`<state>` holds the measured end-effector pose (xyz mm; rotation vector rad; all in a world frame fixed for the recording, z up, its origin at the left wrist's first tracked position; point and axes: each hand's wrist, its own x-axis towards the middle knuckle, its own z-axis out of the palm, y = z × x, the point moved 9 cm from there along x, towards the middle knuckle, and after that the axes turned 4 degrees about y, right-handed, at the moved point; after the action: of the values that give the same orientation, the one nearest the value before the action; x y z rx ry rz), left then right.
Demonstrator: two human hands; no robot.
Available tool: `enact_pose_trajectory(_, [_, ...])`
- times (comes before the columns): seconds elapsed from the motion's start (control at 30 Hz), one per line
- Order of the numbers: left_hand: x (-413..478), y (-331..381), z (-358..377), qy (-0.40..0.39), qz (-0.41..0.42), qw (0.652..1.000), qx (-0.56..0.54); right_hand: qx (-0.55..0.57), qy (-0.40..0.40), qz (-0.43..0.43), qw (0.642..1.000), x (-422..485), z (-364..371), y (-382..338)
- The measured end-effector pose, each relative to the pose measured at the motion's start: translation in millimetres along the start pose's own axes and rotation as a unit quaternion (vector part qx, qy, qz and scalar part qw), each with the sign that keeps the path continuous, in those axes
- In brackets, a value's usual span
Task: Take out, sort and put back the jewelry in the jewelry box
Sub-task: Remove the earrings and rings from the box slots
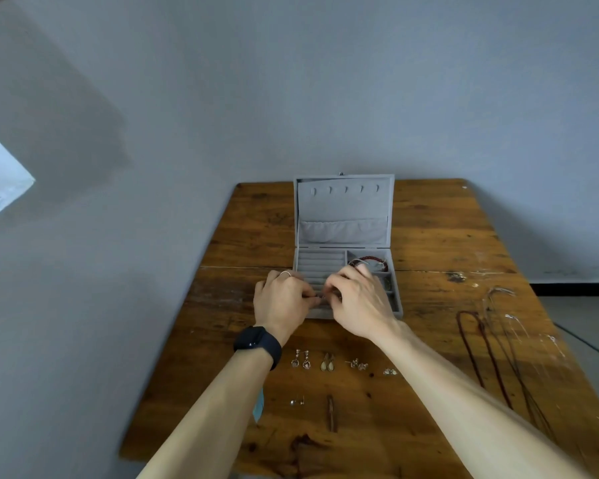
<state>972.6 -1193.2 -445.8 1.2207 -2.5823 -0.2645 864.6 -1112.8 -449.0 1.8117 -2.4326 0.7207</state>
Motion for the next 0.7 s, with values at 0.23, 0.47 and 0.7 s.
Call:
enact_pose_trajectory(0.23, [3,3,-1,0.011,0.004,1.0,-0.001,0.044,0.023,0.03,0.998,-7,-9,18])
enact_pose_trajectory(0.47, [3,19,1,0.002,0.062,0.995,0.081,0.212,0.099,0.128,0.964,-44,-37,22])
enact_pose_trajectory(0.7, [6,30,1,-0.025,0.073,0.987,0.138,0.384,0.102,0.233,0.888,-88,-54,27])
